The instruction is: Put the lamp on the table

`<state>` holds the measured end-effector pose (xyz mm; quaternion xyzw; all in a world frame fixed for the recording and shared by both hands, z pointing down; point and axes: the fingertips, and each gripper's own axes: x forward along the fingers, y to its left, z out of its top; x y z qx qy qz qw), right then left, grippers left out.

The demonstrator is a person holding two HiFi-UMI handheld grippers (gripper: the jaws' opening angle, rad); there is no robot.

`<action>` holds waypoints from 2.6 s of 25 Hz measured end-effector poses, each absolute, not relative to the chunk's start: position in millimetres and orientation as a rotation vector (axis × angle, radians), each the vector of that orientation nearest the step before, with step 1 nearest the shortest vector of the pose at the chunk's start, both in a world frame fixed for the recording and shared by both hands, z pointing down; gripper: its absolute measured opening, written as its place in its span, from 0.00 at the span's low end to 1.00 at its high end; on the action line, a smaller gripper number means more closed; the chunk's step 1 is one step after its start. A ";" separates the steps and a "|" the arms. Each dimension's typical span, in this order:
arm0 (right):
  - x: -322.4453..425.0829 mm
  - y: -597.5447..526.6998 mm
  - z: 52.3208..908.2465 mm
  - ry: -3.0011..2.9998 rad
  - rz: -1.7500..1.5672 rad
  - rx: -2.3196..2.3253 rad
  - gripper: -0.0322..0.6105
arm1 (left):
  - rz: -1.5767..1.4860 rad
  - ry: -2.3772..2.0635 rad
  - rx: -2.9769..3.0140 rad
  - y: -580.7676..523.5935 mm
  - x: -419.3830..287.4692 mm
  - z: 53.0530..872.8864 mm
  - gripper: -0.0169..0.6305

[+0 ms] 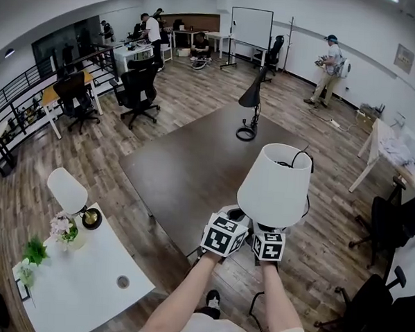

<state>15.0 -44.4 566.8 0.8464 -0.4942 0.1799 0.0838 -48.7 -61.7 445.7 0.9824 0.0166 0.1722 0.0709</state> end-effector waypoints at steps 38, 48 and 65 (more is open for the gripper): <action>194.8 -191.0 627.8 -1.636 0.421 2.294 0.29 | 0.528 -0.162 2.976 -174.0 90.8 461.3 0.03; 283.9 -199.8 640.8 -1.740 0.400 2.194 0.30 | 0.540 -0.288 2.940 -175.1 187.8 472.2 0.03; 312.8 -287.6 647.2 -2.063 0.348 1.894 0.30 | 0.451 -0.690 2.793 -237.2 233.1 476.6 0.03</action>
